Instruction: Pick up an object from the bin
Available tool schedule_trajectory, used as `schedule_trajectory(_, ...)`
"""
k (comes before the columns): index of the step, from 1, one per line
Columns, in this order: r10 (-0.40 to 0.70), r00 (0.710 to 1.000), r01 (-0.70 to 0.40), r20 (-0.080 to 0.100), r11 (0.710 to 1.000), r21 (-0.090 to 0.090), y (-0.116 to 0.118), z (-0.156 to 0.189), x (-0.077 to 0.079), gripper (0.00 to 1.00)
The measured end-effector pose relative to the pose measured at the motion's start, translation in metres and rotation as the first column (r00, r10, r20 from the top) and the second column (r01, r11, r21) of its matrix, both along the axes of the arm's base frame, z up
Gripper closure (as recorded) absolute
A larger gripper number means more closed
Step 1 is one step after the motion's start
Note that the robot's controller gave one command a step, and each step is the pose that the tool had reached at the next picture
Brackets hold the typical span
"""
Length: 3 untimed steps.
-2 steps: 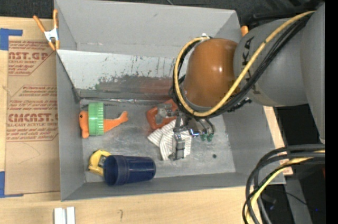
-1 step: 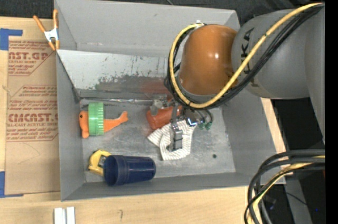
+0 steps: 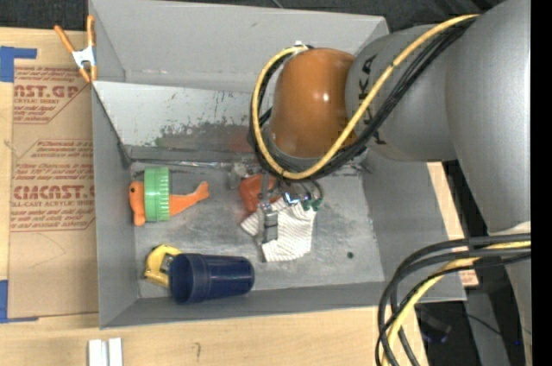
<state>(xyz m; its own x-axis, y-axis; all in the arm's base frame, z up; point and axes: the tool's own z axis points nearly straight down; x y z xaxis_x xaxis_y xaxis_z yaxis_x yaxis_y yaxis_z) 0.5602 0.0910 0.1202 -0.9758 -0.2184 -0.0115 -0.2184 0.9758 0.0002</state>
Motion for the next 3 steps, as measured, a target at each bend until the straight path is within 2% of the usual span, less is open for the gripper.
schedule_trajectory(1, -0.042, 0.999, 0.042, -0.008, 0.999, 0.000, -0.003, -0.044, 0.025, 0.00)
schedule_trajectory(2, -0.042, 0.999, 0.042, -0.011, 0.999, -0.002, -0.042, -0.034, 0.021, 0.00)
schedule_trajectory(3, 0.000, 1.000, 0.000, -0.010, 1.000, -0.002, -0.056, -0.050, 0.013, 1.00)
